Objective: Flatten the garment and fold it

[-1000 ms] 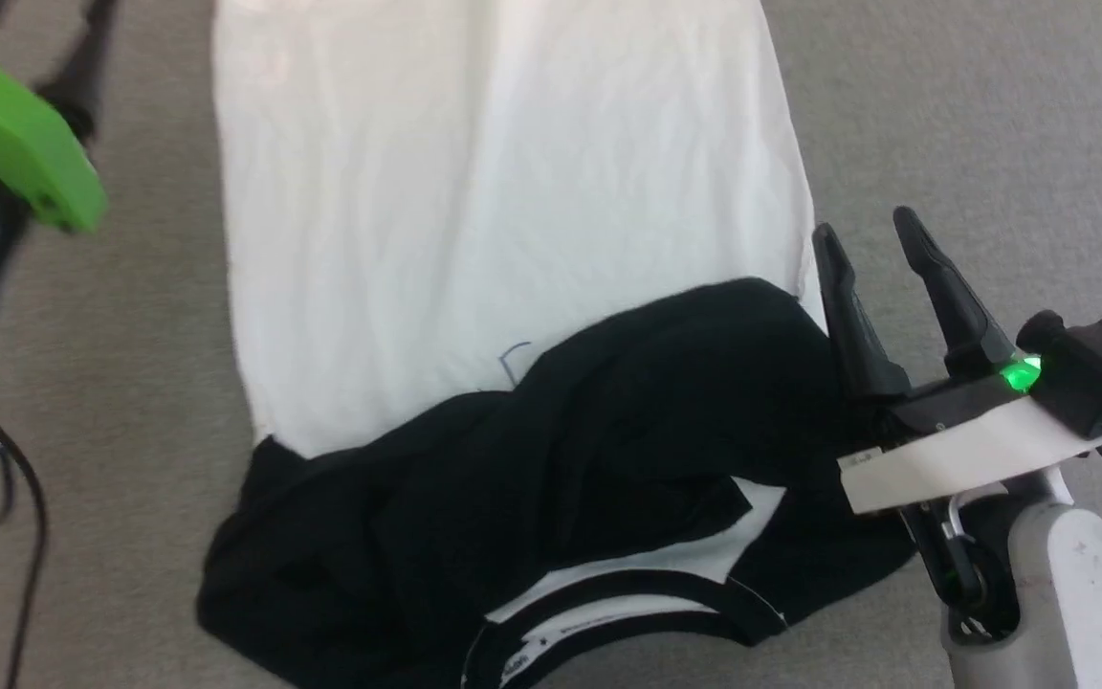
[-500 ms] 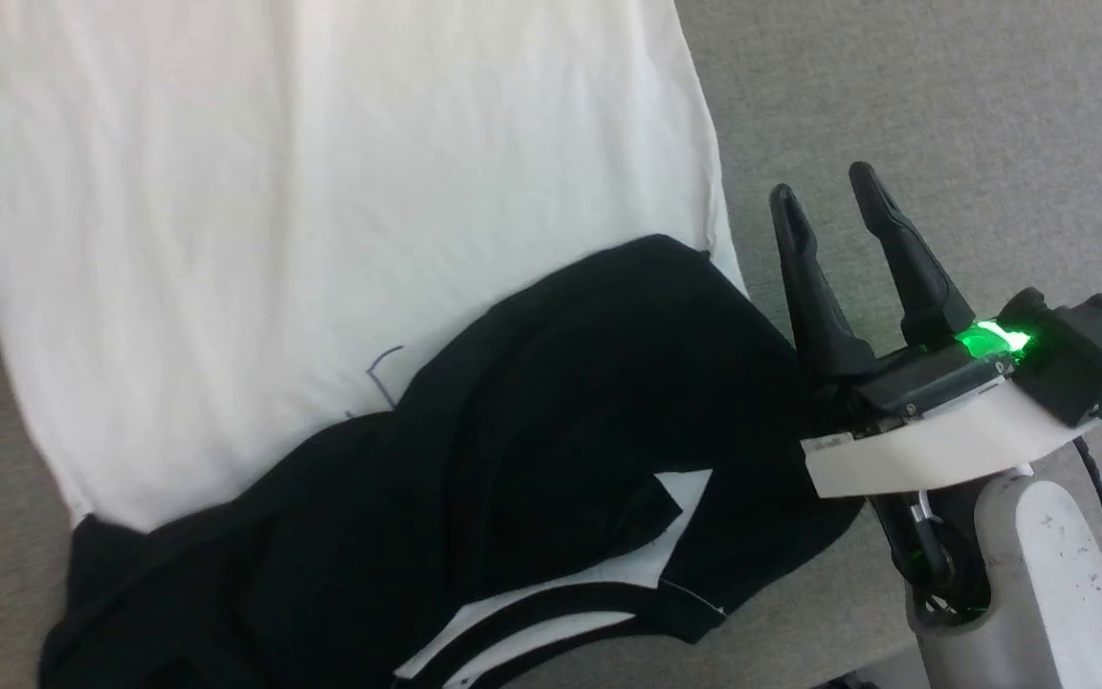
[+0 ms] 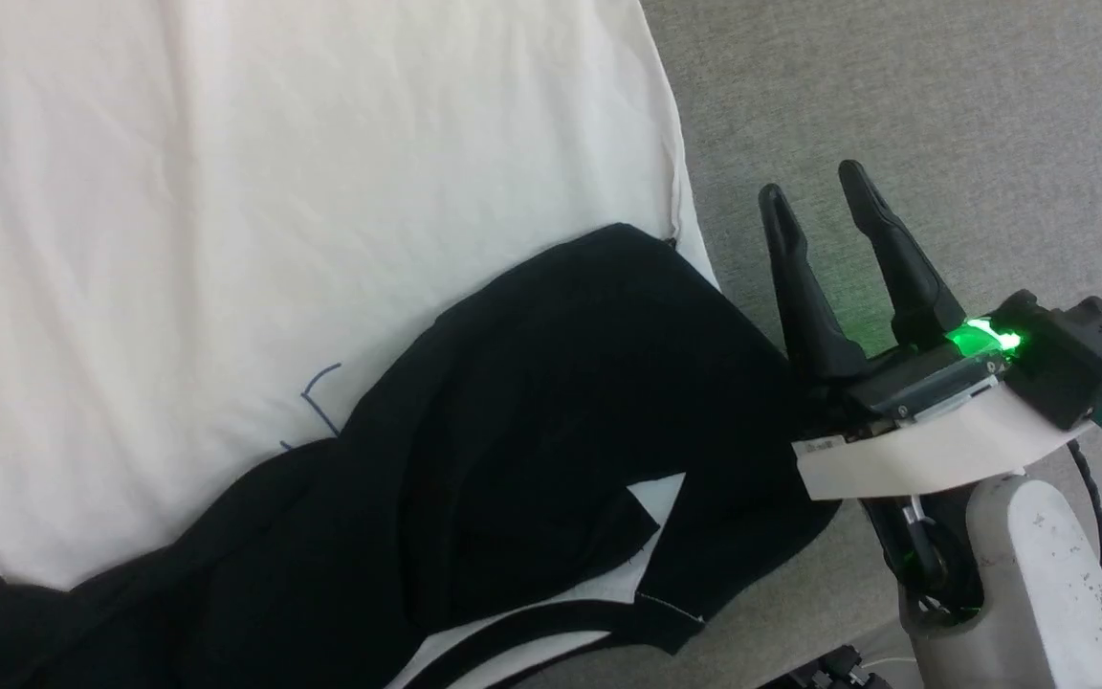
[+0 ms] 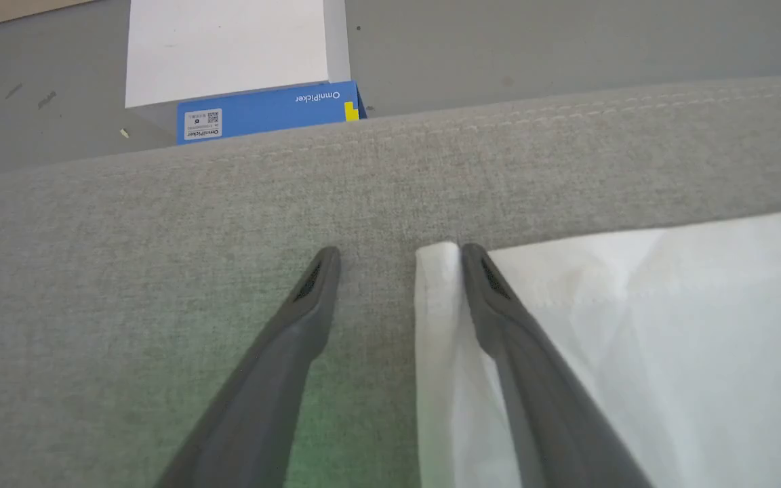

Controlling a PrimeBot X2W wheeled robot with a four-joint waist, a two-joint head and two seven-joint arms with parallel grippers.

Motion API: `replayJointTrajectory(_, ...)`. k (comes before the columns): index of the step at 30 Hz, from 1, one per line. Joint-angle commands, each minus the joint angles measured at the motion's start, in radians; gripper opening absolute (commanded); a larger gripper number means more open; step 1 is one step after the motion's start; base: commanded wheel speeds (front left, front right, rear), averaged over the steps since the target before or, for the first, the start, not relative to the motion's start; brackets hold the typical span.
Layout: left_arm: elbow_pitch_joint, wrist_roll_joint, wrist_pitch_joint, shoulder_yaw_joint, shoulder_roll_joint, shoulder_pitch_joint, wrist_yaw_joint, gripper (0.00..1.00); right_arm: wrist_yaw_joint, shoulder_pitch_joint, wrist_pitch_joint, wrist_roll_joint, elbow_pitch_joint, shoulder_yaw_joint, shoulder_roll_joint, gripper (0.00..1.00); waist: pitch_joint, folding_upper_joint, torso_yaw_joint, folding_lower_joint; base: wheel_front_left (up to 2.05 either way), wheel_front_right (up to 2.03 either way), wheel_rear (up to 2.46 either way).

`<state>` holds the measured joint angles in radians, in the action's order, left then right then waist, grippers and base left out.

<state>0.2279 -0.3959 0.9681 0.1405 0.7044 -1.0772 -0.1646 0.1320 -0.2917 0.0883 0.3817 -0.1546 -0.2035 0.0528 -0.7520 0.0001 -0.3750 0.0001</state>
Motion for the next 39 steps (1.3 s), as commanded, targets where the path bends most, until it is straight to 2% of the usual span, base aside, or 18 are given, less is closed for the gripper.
replayJointTrajectory(1,0.012,-0.002,0.037,0.017,0.001,0.025,0.001,0.00,-0.001,-0.024,-0.003,-0.006,-0.007,-0.005,-0.003,1.00,-0.002,-0.0001,0.006,-0.0001,0.00,0.00,0.00)
replayJointTrajectory(6,-0.022,-0.011,0.005,0.021,-0.006,0.031,0.015,0.00,-0.001,-0.103,-0.048,-0.049,-0.022,-0.010,-0.002,1.00,-0.004,-0.0001,0.027,-0.0001,0.00,0.00,0.00)
replayJointTrajectory(12,-0.048,-0.013,-0.100,0.048,-0.047,-0.001,0.055,0.00,-0.001,-0.379,-0.221,-0.078,0.017,0.022,0.026,1.00,0.000,-0.0001,0.090,-0.0001,0.00,0.00,0.00)
replayJointTrajectory(14,-0.052,-0.012,-0.157,0.059,-0.065,-0.023,0.075,0.00,-0.001,-0.496,-0.304,-0.077,0.077,0.047,0.024,1.00,-0.003,-0.0001,0.118,-0.0001,0.00,0.00,0.00)
replayJointTrajectory(19,-0.030,-0.020,-0.259,0.096,-0.130,-0.071,0.119,0.00,-0.001,-0.774,-0.512,-0.079,0.318,0.125,0.010,1.00,-0.015,-0.0001,0.196,-0.0001,0.00,0.00,0.00)
replayJointTrajectory(22,-0.012,-0.022,-0.297,0.118,-0.162,-0.097,0.139,0.00,-0.001,-0.899,-0.611,-0.110,0.462,0.178,0.003,1.00,-0.027,-0.0001,0.236,-0.0001,0.00,0.00,0.00)
replayJointTrajectory(25,-0.001,-0.030,-0.325,0.139,-0.193,-0.120,0.162,0.00,-0.001,-1.001,-0.702,-0.189,0.593,0.230,0.000,1.00,-0.041,-0.0001,0.273,-0.0001,0.00,0.00,0.00)
replayJointTrajectory(31,0.021,-0.034,-0.367,0.167,-0.230,-0.152,0.187,0.00,-0.001,-1.108,-0.836,-0.301,0.755,0.283,-0.002,1.00,-0.064,-0.0001,0.321,-0.0001,0.00,0.00,0.00)
replayJointTrajectory(38,0.056,-0.042,-0.402,0.180,-0.250,-0.172,0.202,0.00,-0.001,-1.173,-0.909,-0.386,0.831,0.364,-0.002,1.00,-0.087,-0.0001,0.343,-0.0001,0.00,0.00,0.00)
replayJointTrajectory(39,0.061,-0.044,-0.405,0.180,-0.252,-0.174,0.203,0.00,-0.001,-1.178,-0.923,-0.401,0.838,0.370,-0.002,0.91,-0.089,-0.0001,0.344,-0.0001,0.00,0.00,0.00)
